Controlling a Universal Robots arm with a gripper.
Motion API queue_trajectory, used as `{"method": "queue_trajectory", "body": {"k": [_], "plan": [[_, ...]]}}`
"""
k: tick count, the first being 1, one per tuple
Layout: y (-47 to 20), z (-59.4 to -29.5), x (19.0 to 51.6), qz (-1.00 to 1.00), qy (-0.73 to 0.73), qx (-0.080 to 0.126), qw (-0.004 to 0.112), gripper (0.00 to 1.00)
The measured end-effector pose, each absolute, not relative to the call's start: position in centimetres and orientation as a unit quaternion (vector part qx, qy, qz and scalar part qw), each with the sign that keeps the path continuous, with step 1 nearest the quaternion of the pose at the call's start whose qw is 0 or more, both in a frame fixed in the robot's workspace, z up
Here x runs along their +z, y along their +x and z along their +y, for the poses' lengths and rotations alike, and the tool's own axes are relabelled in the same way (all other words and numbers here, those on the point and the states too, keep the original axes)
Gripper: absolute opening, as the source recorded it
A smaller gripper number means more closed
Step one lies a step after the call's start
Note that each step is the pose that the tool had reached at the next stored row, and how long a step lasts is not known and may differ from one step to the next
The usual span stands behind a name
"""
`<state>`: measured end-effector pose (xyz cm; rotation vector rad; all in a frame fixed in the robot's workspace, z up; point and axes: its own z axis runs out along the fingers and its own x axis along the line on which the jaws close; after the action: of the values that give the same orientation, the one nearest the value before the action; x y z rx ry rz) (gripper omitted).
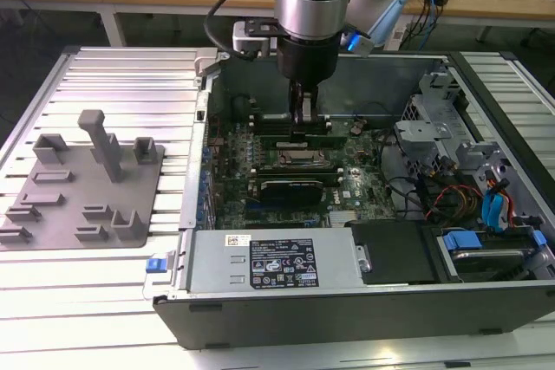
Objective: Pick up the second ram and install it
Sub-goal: 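Pick up the second ram and move it above second insertion slot, then insert the second ram into the second slot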
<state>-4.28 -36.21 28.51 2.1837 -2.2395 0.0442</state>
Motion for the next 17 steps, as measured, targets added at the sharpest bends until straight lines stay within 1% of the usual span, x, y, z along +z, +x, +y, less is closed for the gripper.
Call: {"method": "queue_trajectory", "body": {"k": [16, 17], "plan": [[-4.29, -36.21, 28.39, -0.716, 0.698, 0.014, 0.006, 0.09], [-4.29, -36.21, 27.99, -0.716, 0.698, 0.014, 0.006, 0.09]]}}
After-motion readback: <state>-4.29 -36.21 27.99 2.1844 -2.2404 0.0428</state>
